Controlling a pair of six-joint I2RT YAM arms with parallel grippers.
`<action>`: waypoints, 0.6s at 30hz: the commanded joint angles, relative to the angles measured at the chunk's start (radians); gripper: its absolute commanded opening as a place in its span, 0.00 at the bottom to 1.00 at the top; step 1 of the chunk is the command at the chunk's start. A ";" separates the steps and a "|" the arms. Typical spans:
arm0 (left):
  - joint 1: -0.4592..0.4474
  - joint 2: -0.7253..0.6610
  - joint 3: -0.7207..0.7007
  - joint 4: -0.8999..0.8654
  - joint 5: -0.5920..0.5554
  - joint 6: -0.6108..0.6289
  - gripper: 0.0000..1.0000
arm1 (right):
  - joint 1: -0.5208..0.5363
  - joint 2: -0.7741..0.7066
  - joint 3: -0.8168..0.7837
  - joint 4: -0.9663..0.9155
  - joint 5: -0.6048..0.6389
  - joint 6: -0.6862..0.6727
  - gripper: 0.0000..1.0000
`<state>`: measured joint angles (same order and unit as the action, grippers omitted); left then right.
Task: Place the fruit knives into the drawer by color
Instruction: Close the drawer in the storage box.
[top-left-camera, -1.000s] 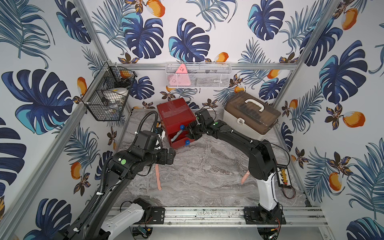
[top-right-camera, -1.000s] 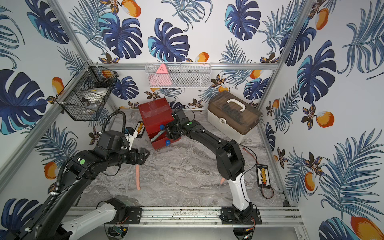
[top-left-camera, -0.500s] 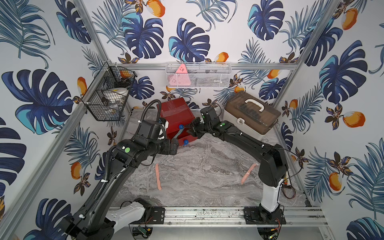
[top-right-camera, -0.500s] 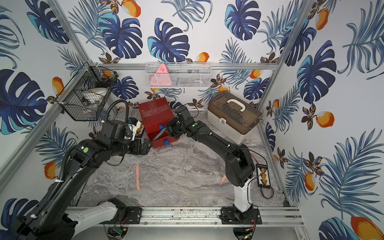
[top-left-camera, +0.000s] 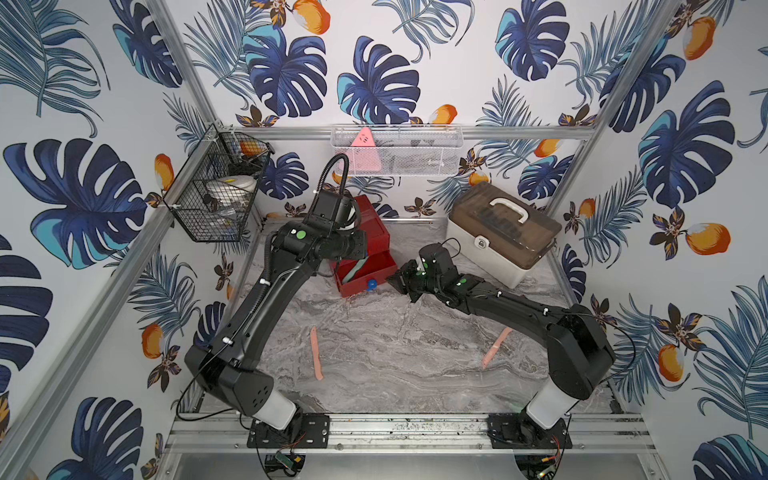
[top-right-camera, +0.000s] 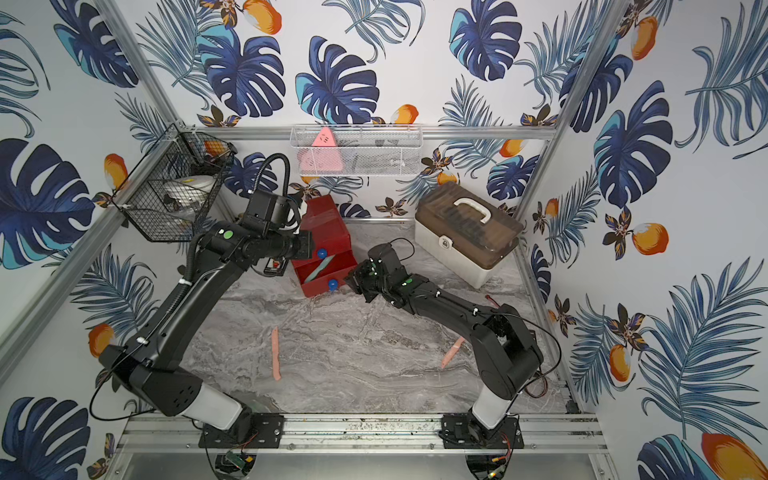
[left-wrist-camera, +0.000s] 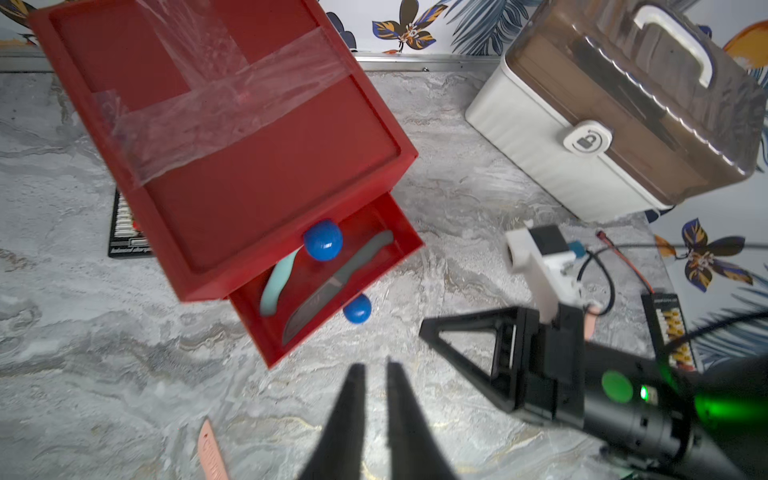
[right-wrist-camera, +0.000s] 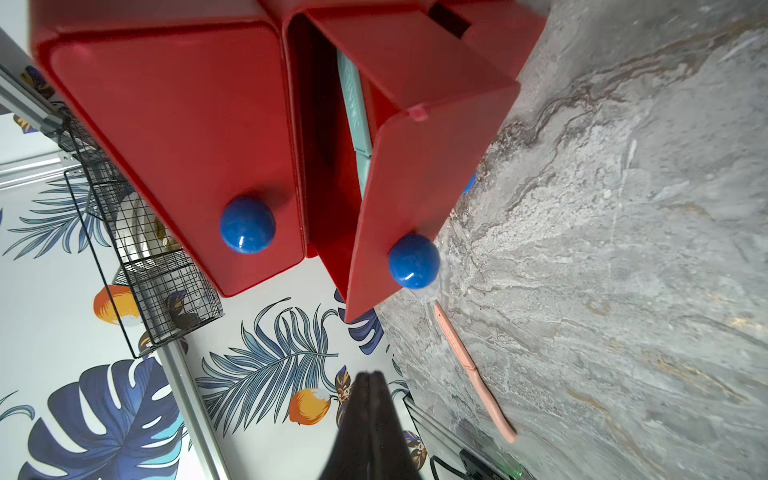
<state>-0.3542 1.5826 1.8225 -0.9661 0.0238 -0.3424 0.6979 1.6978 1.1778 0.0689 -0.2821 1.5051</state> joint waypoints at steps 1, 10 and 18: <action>0.026 0.071 0.043 0.062 0.035 -0.026 0.00 | -0.012 0.003 -0.031 0.152 -0.002 0.033 0.00; 0.103 0.238 0.074 0.167 0.098 -0.038 0.00 | -0.050 0.063 -0.093 0.253 -0.032 0.084 0.00; 0.154 0.286 0.032 0.211 0.123 -0.037 0.00 | -0.052 0.139 -0.073 0.315 -0.043 0.110 0.00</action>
<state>-0.2108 1.8610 1.8675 -0.7868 0.1276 -0.3721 0.6453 1.8210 1.0897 0.3264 -0.3122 1.6039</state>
